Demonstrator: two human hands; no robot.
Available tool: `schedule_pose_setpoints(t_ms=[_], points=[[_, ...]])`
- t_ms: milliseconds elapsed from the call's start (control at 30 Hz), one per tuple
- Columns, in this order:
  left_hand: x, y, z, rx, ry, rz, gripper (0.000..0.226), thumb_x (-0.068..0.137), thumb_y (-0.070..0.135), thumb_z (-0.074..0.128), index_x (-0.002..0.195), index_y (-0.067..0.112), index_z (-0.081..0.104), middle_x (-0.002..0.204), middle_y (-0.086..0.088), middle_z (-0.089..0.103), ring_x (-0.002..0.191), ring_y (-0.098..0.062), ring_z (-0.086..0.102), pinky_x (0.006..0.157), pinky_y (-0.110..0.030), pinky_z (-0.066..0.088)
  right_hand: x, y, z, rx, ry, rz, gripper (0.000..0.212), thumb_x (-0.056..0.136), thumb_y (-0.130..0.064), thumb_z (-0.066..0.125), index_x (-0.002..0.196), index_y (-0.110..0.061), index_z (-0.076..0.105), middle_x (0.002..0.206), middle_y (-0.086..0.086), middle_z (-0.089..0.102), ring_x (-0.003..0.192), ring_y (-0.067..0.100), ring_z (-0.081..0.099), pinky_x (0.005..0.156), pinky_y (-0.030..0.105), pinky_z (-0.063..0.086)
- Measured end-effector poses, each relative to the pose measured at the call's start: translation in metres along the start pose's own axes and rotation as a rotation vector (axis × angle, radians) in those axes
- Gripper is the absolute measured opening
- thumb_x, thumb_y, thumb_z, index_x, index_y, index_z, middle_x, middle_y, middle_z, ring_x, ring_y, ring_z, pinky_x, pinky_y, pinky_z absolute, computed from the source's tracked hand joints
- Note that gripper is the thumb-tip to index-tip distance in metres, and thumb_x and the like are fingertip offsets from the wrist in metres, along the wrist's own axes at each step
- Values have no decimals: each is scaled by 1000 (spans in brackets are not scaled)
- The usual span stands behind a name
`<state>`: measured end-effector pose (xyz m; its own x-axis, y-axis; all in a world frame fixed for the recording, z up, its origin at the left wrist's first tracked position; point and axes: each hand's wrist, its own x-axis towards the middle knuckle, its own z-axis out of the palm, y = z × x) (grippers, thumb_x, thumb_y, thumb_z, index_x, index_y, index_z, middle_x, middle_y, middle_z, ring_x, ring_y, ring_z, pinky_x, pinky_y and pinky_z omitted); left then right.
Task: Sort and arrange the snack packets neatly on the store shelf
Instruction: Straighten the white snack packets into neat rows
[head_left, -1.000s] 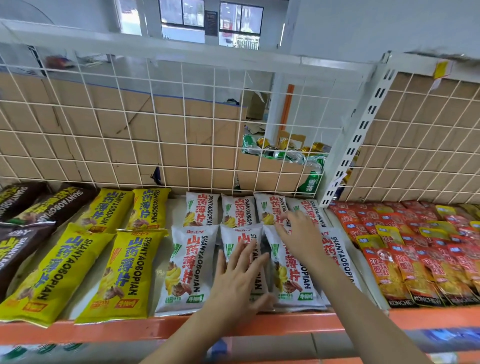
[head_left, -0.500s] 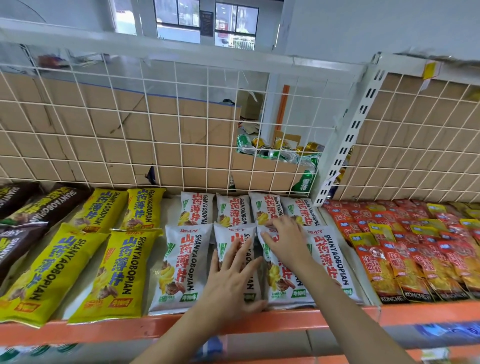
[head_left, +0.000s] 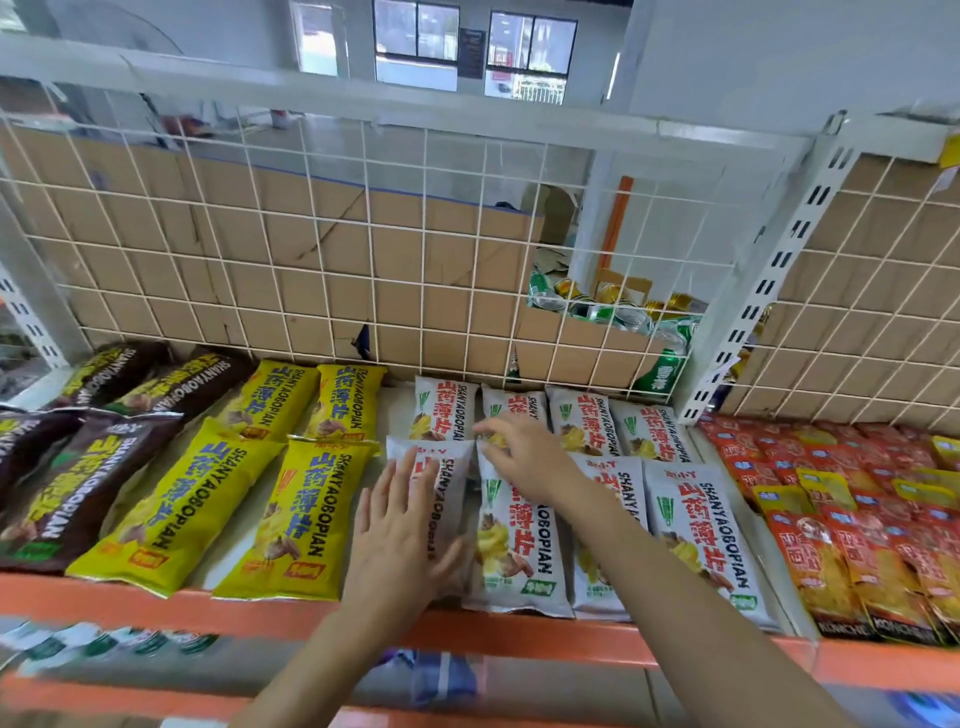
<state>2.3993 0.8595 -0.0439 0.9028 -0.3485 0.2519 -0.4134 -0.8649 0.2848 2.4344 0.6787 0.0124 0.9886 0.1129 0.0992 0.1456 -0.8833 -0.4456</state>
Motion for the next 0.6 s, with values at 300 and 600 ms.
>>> schedule_pose_setpoints(t_ms=[300, 600], points=[[-10, -7, 12, -34, -74, -9, 93, 63, 64, 42, 142, 16, 30, 148, -13, 35, 135, -30, 21, 102, -45, 30, 51, -32, 16, -211, -177, 98, 37, 92, -42, 49, 85, -9, 63, 76, 4, 61, 76, 22, 55, 79, 36, 35], [-15, -1, 10, -81, -126, 4, 100, 79, 57, 51, 144, 27, -18, 150, 2, -27, 144, -27, -7, 116, -33, -1, 54, -26, 19, -142, -196, 169, 27, 94, -36, 49, 78, -15, 53, 75, 3, 54, 80, 24, 57, 84, 36, 32]])
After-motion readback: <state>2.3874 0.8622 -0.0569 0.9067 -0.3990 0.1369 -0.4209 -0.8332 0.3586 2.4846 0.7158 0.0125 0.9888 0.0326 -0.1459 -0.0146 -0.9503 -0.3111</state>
